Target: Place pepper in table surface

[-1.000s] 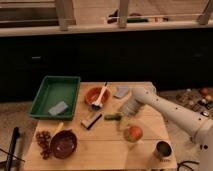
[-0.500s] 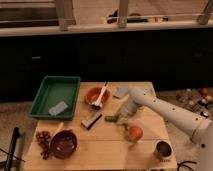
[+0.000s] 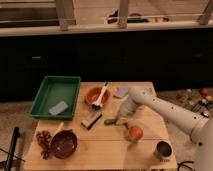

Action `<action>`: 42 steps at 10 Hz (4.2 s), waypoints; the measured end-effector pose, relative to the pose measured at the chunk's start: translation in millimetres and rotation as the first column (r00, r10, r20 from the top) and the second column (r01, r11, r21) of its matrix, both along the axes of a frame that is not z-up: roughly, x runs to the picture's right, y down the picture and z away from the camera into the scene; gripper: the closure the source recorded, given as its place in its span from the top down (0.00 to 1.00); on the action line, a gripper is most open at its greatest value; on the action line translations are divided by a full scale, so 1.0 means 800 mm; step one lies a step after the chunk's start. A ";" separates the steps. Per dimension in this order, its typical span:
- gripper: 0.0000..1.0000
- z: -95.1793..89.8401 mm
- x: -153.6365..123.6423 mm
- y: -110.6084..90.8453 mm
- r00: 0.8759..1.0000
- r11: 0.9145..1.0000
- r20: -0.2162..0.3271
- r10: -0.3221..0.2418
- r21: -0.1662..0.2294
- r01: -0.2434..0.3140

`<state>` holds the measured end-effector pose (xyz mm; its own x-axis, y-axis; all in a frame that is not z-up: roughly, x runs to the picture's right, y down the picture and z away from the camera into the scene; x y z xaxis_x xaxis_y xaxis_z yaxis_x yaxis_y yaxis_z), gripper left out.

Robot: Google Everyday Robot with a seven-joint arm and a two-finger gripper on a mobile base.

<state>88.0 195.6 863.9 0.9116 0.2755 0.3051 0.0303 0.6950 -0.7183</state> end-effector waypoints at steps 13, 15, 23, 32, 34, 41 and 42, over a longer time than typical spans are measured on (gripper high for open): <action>0.00 -0.049 -0.014 -0.080 0.990 0.999 0.130 -0.044 0.010 0.043; 0.00 -0.064 -0.020 -0.091 0.985 0.998 0.158 -0.068 0.018 0.066; 0.00 -0.126 -0.054 -0.097 0.921 0.981 0.337 -0.194 0.046 0.190; 0.00 -0.148 -0.092 0.011 0.693 0.884 0.575 -0.436 0.127 0.451; 0.00 -0.137 -0.099 0.035 0.679 0.879 0.582 -0.447 0.145 0.455; 0.00 -0.097 -0.105 0.088 0.708 0.887 0.543 -0.451 0.182 0.425; 0.00 -0.092 -0.104 0.091 0.716 0.891 0.539 -0.443 0.175 0.420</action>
